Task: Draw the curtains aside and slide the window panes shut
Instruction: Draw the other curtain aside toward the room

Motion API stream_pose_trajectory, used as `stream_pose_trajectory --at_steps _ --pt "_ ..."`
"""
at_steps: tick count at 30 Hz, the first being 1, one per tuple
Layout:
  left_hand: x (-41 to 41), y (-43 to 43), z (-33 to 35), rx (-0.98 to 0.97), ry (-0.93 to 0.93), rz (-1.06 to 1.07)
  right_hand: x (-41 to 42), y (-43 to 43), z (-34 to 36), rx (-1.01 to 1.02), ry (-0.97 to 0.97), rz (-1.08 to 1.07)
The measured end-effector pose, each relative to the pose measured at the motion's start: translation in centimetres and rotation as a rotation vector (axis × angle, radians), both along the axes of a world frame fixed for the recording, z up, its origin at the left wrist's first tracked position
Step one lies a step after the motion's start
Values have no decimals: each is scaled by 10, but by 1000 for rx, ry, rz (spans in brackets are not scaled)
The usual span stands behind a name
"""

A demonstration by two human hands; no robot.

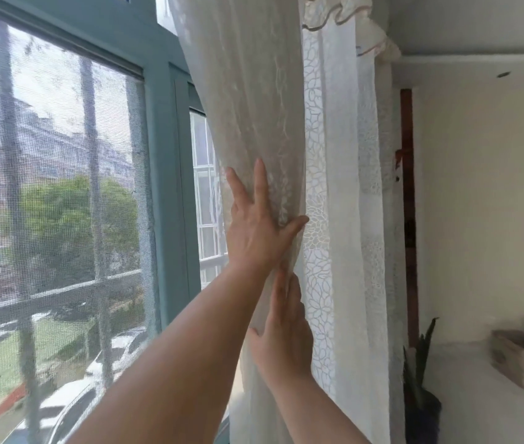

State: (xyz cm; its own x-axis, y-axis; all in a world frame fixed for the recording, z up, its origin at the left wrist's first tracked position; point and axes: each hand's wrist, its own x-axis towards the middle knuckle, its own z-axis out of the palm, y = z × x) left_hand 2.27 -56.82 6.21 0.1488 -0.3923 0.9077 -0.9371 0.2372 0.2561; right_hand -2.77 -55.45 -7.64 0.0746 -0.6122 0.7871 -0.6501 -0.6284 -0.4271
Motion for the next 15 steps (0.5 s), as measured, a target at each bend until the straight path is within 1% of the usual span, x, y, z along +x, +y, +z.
stream_pose_trajectory --at_steps 2,6,11,15 --pt "-4 -7 1 10 -17 21 -5 -5 -1 25 13 -11" --pt "0 -22 1 31 -36 176 -9 -14 1 -6 30 -59" --pt "16 -43 2 64 -8 179 1 -28 4 -14 94 -63" --pt "27 -67 0 73 -23 274 16 -46 7 -38 126 -111"
